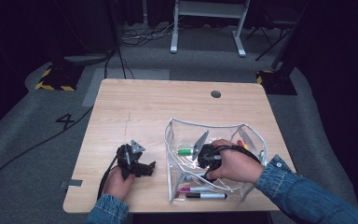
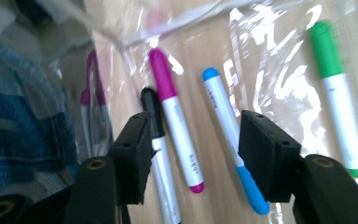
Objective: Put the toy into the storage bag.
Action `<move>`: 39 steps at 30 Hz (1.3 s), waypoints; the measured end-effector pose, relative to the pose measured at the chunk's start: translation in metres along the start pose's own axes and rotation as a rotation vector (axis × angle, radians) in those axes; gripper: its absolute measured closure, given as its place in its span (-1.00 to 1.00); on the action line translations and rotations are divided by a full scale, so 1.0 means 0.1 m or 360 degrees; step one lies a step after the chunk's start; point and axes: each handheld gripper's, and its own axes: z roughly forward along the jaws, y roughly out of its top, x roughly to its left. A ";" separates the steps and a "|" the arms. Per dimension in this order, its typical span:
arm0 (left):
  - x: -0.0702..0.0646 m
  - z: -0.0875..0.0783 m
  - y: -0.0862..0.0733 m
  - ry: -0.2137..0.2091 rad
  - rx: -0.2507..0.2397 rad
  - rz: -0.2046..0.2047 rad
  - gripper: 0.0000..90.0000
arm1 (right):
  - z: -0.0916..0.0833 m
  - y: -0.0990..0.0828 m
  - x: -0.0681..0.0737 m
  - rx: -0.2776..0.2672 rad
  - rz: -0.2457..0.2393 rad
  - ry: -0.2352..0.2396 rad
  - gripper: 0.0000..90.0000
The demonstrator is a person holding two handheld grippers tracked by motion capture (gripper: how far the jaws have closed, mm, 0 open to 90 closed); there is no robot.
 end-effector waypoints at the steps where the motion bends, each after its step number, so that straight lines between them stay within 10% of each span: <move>1: 0.00 0.00 0.00 0.0004 0.0001 0.0007 -1.00 | -0.06 -0.01 -0.01 -0.0045 0.0015 -0.0033 -0.04; 8: 0.00 0.00 0.00 0.0006 -0.0007 0.0003 -1.00 | -0.64 -0.11 -0.07 -0.0381 0.0176 -0.0233 -0.03; 18: 0.00 0.00 0.00 0.0006 -0.0007 0.0002 -1.00 | -1.22 -0.61 -0.21 -0.0585 0.0431 -0.0442 0.07; 28: 0.00 0.00 0.00 0.0001 -0.0003 -0.0002 -1.00 | -1.46 -1.27 -0.33 -0.0751 0.0761 -0.0622 0.09; 39: 0.00 0.00 0.00 0.0005 -0.0004 0.0001 -1.00 | -1.34 -1.93 -0.49 -0.0767 0.1064 -0.0708 0.09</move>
